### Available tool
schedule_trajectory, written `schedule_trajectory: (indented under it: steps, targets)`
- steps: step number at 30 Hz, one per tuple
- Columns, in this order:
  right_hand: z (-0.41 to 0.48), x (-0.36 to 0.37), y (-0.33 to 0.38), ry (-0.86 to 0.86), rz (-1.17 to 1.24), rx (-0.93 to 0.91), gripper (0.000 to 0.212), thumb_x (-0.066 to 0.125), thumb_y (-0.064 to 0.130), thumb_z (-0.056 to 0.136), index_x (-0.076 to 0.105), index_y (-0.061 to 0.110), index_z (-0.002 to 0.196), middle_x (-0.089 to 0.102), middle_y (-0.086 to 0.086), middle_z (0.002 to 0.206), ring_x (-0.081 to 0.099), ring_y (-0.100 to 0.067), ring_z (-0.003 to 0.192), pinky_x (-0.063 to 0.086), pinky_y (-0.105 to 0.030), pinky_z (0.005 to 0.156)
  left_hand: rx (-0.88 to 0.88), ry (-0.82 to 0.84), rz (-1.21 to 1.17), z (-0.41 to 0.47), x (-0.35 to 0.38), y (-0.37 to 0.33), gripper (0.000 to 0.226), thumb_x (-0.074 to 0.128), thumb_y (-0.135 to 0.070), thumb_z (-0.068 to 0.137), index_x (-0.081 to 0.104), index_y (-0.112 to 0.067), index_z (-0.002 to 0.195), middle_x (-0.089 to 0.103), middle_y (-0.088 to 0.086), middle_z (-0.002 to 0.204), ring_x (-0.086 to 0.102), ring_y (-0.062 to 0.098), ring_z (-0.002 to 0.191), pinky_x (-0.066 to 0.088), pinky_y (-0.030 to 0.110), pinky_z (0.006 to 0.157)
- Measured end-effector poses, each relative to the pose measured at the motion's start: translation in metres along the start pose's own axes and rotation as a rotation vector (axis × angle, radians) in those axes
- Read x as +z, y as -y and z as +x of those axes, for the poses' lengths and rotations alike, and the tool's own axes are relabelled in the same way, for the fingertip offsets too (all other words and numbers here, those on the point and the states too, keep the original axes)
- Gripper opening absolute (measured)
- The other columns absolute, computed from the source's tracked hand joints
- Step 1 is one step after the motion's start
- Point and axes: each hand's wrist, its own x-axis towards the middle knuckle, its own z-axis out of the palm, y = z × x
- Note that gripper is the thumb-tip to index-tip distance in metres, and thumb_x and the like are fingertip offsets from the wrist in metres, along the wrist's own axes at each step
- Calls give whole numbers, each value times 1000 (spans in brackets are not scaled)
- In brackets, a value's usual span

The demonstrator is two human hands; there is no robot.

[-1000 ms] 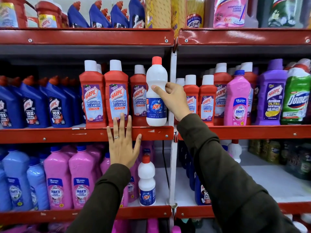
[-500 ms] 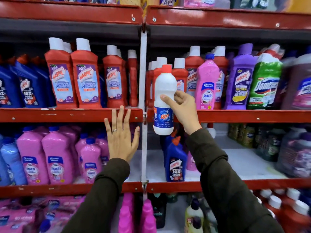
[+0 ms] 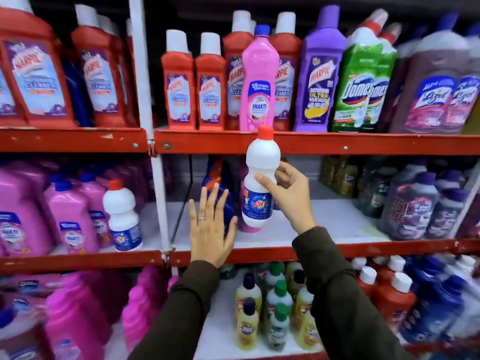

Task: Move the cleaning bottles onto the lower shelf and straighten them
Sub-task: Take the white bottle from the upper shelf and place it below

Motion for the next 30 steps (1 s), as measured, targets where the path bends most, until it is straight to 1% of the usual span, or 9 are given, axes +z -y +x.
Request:
schedule_trajectory:
  steps: [5, 8, 11, 15, 19, 22, 25, 28, 30]
  targets:
    - [-8, -45, -46, -1, -46, 24, 45, 84, 17, 82, 69, 11, 124, 78, -3, 115, 74, -12, 107, 58, -28, 86, 16, 110, 46, -25, 45, -38, 67, 39, -43, 101, 21, -23, 161, 14, 4, 172, 5, 25, 160, 2, 51, 129]
    - [-4, -65, -72, -3, -85, 46, 49, 83, 15, 83, 65, 9, 128, 76, -6, 120, 72, -14, 111, 59, -29, 91, 15, 210, 22, -33, 68, -50, 69, 40, -43, 100, 21, -21, 161, 14, 4, 172, 0, 24, 160, 6, 52, 129]
    - [7, -77, -98, -4, -99, 93, 49, 82, 12, 84, 62, 5, 129, 74, -10, 124, 71, -20, 115, 58, -32, 95, -11, 302, 20, -36, 87, -59, 68, 36, -47, 101, 31, -11, 158, 24, 11, 169, 3, 25, 158, 7, 49, 130]
    - [23, -83, -129, -7, -74, 152, 52, 79, 9, 87, 57, 4, 133, 71, -11, 127, 70, -4, 105, 56, -12, 83, -41, 348, 46, -36, 103, -62, 72, 25, -51, 99, 34, -8, 157, 30, 12, 167, 21, 28, 157, 13, 49, 129]
    - [42, -80, -153, -11, -54, 173, 50, 74, 5, 90, 53, 1, 135, 69, -13, 130, 67, -19, 112, 58, -21, 92, -3, 322, 84, -38, 110, -56, 66, 32, -48, 100, 44, -11, 152, 38, 13, 163, 27, 30, 155, 10, 46, 128]
    - [54, -77, -165, -6, -34, 176, 48, 73, 3, 91, 52, 0, 134, 67, -15, 130, 65, -22, 113, 57, -15, 85, -7, 311, 89, -37, 113, -56, 65, 35, -47, 99, 44, -12, 152, 39, 13, 163, 26, 31, 156, 11, 47, 127]
    - [64, -76, -176, 23, -30, 200, 49, 72, 8, 92, 53, 3, 136, 68, -14, 132, 65, -23, 117, 58, -32, 96, -2, 304, 99, -38, 116, -54, 66, 36, -47, 98, 40, -13, 155, 36, 12, 164, 22, 31, 157, 10, 48, 127]
    - [69, -78, -182, 49, -25, 219, 51, 73, 13, 92, 52, 10, 139, 66, -9, 135, 64, -21, 118, 57, -26, 90, 6, 298, 113, -39, 117, -53, 66, 35, -48, 99, 38, -15, 156, 34, 12, 165, 18, 31, 157, 7, 47, 128]
    - [68, -79, -184, 57, -30, 221, 52, 73, 15, 92, 51, 13, 140, 65, -7, 135, 62, -21, 120, 56, -31, 94, 3, 308, 120, -39, 117, -54, 67, 33, -49, 100, 37, -15, 157, 33, 11, 166, 15, 30, 158, 5, 46, 129]
